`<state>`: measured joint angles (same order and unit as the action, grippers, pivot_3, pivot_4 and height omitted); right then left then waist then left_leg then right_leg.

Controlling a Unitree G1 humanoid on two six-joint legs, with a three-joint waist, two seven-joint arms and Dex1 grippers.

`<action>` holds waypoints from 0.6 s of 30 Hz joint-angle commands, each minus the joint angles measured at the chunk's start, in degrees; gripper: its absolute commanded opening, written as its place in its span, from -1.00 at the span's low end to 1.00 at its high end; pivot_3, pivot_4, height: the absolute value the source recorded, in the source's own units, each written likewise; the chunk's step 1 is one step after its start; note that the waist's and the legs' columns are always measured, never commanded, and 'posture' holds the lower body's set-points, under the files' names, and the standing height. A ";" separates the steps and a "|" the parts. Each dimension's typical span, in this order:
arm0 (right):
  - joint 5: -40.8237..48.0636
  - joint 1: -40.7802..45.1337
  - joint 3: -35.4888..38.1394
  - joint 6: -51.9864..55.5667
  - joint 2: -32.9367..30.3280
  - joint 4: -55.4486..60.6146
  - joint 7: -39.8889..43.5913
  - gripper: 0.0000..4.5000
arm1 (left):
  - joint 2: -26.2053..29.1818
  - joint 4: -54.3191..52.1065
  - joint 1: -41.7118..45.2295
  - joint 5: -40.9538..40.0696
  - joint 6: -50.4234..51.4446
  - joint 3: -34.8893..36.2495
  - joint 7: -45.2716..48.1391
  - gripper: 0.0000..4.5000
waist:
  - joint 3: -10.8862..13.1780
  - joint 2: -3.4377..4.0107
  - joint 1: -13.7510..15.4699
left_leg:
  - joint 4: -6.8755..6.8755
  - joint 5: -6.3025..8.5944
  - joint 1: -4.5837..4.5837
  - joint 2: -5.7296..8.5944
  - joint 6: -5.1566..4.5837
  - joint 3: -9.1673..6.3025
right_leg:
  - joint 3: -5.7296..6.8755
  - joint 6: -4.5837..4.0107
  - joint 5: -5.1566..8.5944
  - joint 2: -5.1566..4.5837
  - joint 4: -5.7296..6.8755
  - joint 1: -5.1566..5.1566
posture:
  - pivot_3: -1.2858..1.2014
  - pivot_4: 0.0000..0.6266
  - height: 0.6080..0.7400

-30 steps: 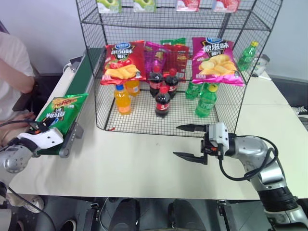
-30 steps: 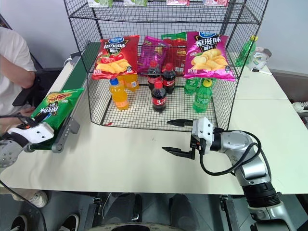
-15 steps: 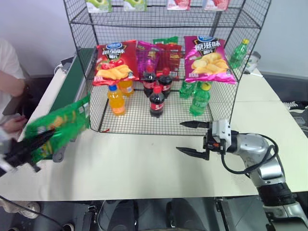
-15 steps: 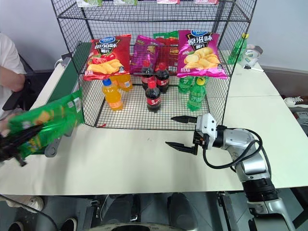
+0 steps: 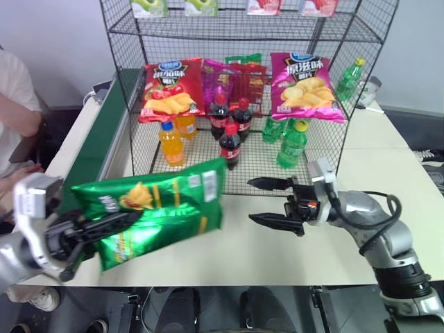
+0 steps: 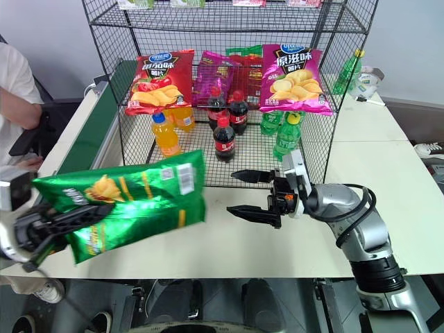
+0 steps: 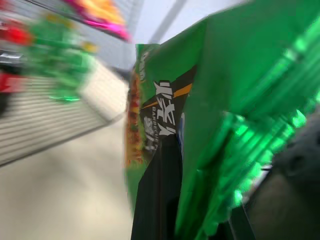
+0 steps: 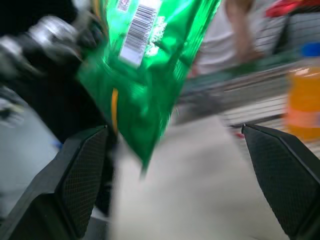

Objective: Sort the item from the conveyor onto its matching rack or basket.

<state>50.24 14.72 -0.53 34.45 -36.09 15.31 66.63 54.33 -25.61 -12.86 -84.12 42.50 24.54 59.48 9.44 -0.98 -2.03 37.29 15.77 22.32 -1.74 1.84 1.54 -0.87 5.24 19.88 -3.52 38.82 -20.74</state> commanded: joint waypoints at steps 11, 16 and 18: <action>11.06 5.42 0.63 14.73 0.93 2.78 -1.40 1.00 | -7.94 8.80 21.01 5.77 7.34 -13.93 3.89 -0.97 | 0.04 0.02 -0.04 | -0.03 0.00 0.12 -0.03 -0.01 -0.01 | -0.04 0.02 0.00 0.17 -0.10 -0.13 | 0.03 -0.52 0.98; 11.78 5.18 -0.31 15.86 2.65 4.92 -1.94 1.00 | -12.86 11.06 22.55 11.59 5.26 -16.01 5.15 -0.97 | 0.05 0.01 -0.07 | -0.03 0.00 0.16 -0.02 -0.01 0.00 | -0.05 0.03 -0.01 0.16 -0.18 -0.12 | 0.03 -0.52 0.98; 11.65 5.15 -0.58 15.85 3.63 5.49 -2.84 1.00 | -14.11 11.46 22.71 13.19 4.89 -16.27 5.78 -0.97 | 0.05 0.01 -0.13 | -0.03 0.00 0.16 -0.03 -0.01 -0.01 | -0.05 0.03 -0.01 0.17 -0.19 -0.12 | 0.03 -0.52 0.98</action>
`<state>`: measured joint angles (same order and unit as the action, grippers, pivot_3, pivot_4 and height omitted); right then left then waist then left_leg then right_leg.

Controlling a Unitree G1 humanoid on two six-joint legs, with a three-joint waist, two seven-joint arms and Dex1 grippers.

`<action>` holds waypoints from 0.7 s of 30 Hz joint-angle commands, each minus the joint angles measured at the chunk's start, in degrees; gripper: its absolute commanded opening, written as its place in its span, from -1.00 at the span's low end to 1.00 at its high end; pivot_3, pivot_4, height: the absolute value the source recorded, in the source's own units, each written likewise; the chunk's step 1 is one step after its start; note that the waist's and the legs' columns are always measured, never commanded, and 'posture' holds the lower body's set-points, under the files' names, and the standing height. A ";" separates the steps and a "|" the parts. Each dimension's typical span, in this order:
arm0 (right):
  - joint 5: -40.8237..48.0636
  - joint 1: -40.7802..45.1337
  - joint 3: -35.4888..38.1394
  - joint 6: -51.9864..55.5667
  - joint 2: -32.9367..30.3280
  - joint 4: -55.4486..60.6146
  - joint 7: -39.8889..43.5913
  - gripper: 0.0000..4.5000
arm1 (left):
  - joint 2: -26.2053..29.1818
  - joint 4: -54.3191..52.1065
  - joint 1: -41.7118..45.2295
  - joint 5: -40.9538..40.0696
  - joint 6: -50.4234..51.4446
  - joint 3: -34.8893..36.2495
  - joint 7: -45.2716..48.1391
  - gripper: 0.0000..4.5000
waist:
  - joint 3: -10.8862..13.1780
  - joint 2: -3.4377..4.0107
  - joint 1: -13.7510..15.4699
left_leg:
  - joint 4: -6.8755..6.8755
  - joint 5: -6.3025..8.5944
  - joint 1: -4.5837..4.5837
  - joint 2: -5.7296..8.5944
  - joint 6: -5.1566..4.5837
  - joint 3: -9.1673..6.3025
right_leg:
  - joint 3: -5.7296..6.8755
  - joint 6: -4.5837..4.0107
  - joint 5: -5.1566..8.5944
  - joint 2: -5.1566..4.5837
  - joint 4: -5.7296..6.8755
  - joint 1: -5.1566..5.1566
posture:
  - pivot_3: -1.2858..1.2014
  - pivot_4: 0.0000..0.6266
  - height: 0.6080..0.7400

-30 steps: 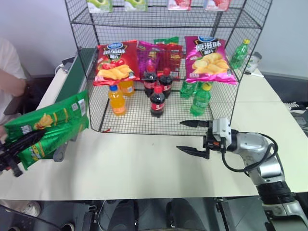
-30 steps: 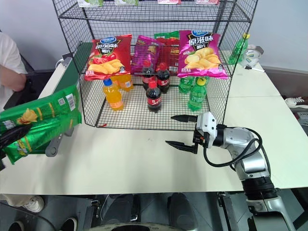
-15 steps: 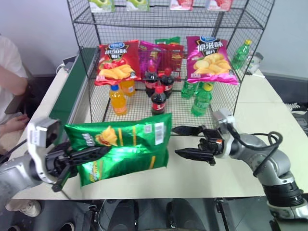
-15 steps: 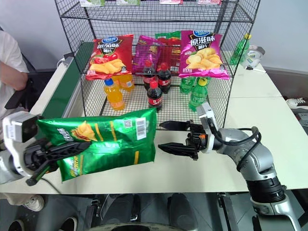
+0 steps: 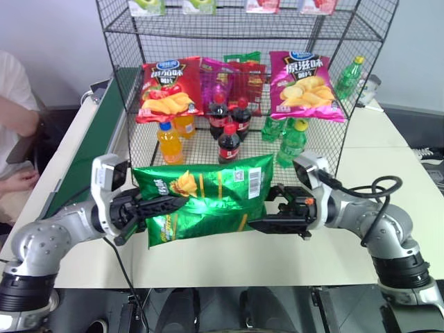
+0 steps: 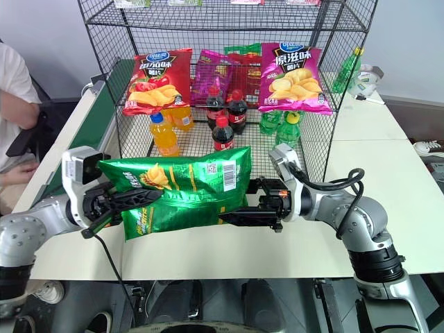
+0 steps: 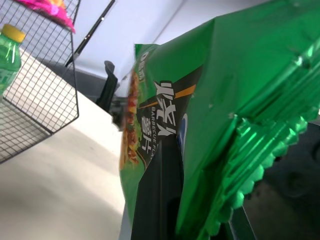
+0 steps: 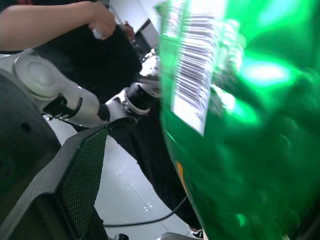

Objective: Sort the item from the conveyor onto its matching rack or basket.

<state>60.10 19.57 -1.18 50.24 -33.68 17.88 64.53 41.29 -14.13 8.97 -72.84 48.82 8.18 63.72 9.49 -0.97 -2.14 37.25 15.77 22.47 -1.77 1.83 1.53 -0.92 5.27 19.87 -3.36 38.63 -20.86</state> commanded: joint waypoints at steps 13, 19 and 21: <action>-5.24 0.11 -4.96 -2.08 2.09 1.70 0.37 0.19 | -6.80 0.50 1.08 8.11 -3.24 -0.32 2.56 -1.00 | 0.01 -0.01 0.09 | -0.01 0.00 0.01 -0.01 0.00 -0.01 | 0.00 0.00 0.00 0.00 -0.04 0.01 | 0.03 -0.52 0.98; -6.86 -0.19 -4.60 -3.62 2.93 0.55 0.43 -0.98 | -7.23 0.36 0.54 8.20 -2.04 0.25 2.38 -1.00 | 0.01 -0.01 0.07 | -0.01 0.00 0.01 -0.01 0.00 -0.02 | 0.01 0.00 0.00 -0.01 -0.06 0.02 | 0.03 -0.52 0.98; -6.91 -0.20 -4.30 -3.64 3.09 0.09 0.62 -0.98 | -7.13 1.21 0.64 7.86 -0.87 0.66 1.17 -1.00 | 0.01 -0.01 0.03 | -0.02 0.00 0.01 -0.01 0.00 -0.02 | 0.01 0.00 0.00 -0.01 -0.06 0.02 | 0.03 -0.52 0.98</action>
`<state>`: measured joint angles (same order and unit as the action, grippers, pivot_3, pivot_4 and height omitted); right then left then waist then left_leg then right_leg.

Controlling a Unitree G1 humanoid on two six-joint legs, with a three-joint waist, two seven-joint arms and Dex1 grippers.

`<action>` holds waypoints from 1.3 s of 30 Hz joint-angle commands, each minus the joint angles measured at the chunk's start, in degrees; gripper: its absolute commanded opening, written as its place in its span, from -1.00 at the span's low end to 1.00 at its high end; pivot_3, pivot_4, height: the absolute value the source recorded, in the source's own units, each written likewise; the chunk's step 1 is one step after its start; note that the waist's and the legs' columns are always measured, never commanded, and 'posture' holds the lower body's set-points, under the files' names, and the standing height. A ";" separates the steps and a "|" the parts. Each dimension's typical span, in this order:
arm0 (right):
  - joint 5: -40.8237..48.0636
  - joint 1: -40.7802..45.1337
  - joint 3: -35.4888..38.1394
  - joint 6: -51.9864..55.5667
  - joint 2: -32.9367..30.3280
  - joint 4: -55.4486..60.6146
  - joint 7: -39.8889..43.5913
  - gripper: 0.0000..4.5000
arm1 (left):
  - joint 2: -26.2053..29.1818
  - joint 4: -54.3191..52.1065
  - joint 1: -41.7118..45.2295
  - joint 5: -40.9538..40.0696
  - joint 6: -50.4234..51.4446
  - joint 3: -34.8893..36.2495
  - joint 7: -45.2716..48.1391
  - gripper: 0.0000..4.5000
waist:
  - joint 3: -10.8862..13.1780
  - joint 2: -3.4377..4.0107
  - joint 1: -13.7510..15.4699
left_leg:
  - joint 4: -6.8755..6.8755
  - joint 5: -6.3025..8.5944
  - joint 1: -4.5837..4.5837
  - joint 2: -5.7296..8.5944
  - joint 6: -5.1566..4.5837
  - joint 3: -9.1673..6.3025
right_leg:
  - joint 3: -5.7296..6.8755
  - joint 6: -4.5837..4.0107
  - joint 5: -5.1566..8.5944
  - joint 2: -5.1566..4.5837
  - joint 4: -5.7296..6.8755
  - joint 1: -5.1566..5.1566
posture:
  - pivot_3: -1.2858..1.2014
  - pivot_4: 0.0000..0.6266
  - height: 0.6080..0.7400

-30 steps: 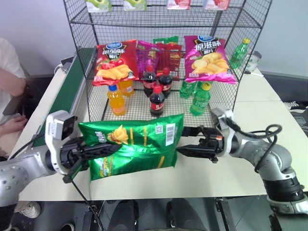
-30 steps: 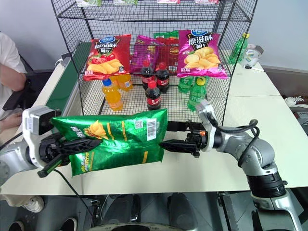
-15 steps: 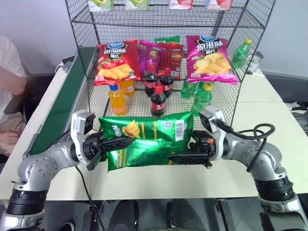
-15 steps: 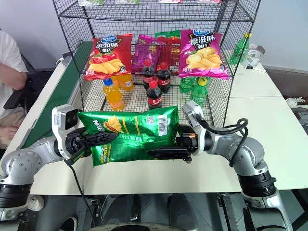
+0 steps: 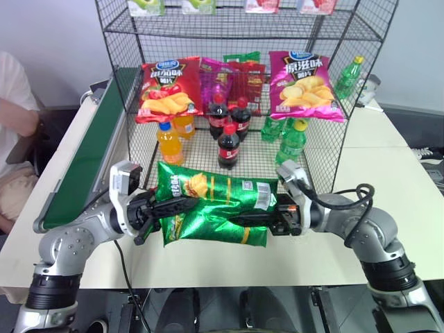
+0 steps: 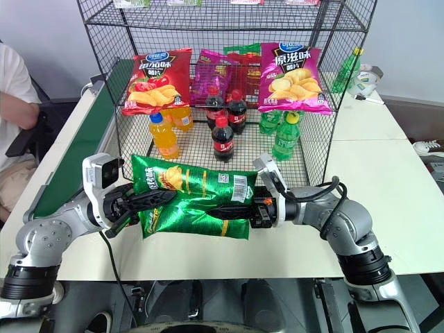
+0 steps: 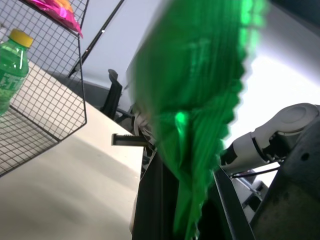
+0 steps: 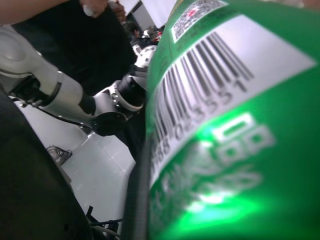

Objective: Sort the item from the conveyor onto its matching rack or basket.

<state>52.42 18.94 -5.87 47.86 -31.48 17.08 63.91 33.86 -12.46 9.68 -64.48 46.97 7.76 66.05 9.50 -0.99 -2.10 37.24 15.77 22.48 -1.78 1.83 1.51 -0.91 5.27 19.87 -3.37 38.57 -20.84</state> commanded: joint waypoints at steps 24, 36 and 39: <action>-33.88 4.93 5.34 -50.39 -2.19 3.59 -4.69 -1.00 | 2.12 7.89 -7.13 12.44 -16.72 13.09 0.31 0.99 | 0.02 0.01 -0.23 | -0.15 0.00 0.03 0.01 0.00 0.00 | 0.03 0.01 -0.01 -0.07 -0.25 0.00 | 0.03 -0.52 0.98; -58.01 19.82 7.04 -64.30 -4.73 -11.55 -23.71 -1.00 | -0.81 11.26 -1.78 20.47 -29.68 14.31 -3.88 0.99 | 0.06 -0.09 -0.16 | -0.12 0.00 0.02 0.03 0.00 0.04 | 0.05 0.05 -0.05 -0.12 -0.29 0.04 | 0.03 -0.52 0.98; -70.27 22.99 3.21 -66.57 -6.54 -16.74 -30.04 -1.00 | -1.15 8.04 -1.67 21.87 -31.43 13.52 -5.08 0.99 | 0.07 -0.08 -0.30 | -0.15 0.00 0.08 0.02 0.01 0.07 | 0.03 0.05 -0.05 -0.12 -0.28 -0.06 | 0.03 -0.52 0.98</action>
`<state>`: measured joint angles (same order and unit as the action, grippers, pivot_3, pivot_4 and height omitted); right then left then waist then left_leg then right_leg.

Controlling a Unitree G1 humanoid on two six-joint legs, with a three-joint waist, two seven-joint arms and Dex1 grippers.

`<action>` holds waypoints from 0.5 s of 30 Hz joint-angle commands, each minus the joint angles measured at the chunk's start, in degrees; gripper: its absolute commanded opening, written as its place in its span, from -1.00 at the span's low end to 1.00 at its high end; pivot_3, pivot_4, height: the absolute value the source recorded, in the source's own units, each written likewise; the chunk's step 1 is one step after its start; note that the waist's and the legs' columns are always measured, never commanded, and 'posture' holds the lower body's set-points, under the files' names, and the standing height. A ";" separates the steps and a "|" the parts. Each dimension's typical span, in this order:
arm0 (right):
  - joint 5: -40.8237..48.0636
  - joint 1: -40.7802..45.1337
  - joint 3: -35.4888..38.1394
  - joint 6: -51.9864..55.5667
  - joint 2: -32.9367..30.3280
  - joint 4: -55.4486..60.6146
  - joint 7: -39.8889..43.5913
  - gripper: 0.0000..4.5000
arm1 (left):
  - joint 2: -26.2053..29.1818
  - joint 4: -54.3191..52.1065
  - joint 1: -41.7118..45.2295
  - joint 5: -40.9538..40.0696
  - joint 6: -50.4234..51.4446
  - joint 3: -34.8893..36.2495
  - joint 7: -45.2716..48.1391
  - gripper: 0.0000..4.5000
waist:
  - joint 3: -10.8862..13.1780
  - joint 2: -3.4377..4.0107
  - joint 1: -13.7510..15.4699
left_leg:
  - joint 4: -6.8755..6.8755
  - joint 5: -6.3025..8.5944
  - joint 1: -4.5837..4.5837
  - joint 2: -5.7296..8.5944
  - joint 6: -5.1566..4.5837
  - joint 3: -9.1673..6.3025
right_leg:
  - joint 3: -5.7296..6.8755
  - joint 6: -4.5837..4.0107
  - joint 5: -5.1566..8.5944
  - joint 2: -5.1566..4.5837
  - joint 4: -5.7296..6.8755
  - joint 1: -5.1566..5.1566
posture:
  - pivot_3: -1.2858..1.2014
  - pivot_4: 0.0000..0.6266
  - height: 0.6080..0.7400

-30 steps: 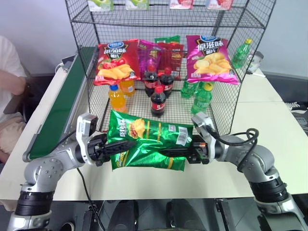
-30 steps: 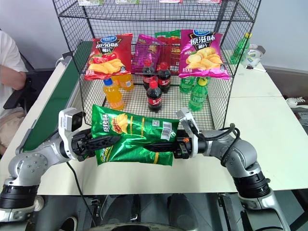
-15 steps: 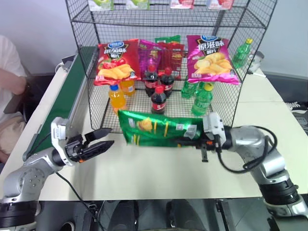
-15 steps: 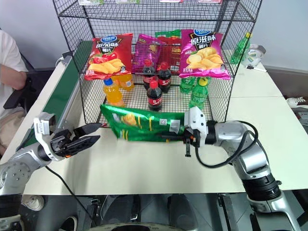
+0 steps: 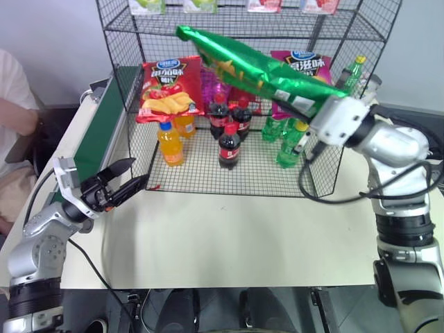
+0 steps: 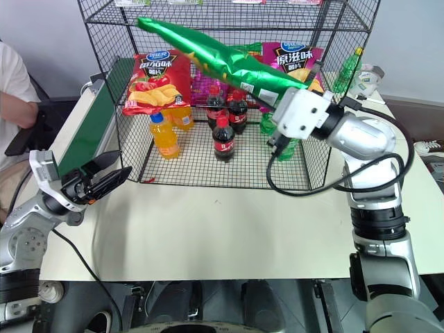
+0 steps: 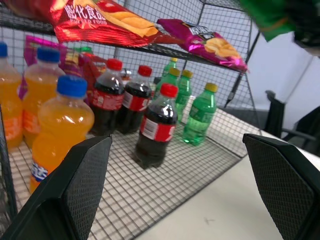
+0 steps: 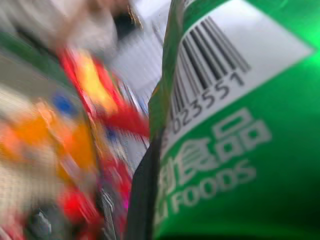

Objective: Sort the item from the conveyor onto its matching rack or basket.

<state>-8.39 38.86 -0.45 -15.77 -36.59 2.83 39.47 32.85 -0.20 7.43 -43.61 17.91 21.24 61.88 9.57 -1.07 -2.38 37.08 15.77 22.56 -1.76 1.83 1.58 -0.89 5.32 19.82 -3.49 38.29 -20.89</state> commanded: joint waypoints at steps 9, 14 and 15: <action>-25.89 9.34 -7.79 2.34 0.56 -6.42 -16.43 -1.00 | -1.67 -14.17 -1.75 3.59 -6.07 1.00 -8.33 0.99 | 0.00 0.00 -0.20 | 0.10 -0.09 0.47 -0.01 0.14 0.05 | -0.05 0.01 -0.01 0.02 0.19 -0.51 | 0.03 -0.52 0.98; -30.83 9.62 -9.96 7.51 2.85 -7.49 -19.21 -1.00 | -4.72 -16.89 -3.14 6.12 -9.71 1.82 -14.61 0.99 | 0.00 0.00 -0.06 | 0.12 -0.08 0.48 -0.01 0.12 0.04 | -0.04 0.01 -0.01 0.02 0.20 -0.51 | 0.03 -0.52 0.98; -31.53 9.53 -10.43 8.48 3.33 -7.68 -19.59 -1.00 | -5.16 -17.49 -3.33 6.64 -10.31 1.77 -15.61 0.99 | 0.00 0.00 -0.03 | 0.15 -0.08 0.50 -0.01 0.11 0.03 | -0.03 0.01 -0.01 0.02 0.21 -0.51 | 0.03 -0.52 0.98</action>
<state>-38.75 47.53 -11.41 -8.76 -33.33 -5.75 21.24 27.74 -14.96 4.07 -37.49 9.41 21.35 47.88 9.57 -1.07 -2.41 37.25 15.69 23.08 -1.77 1.94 1.61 -0.91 5.34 19.81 -3.46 38.50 -21.41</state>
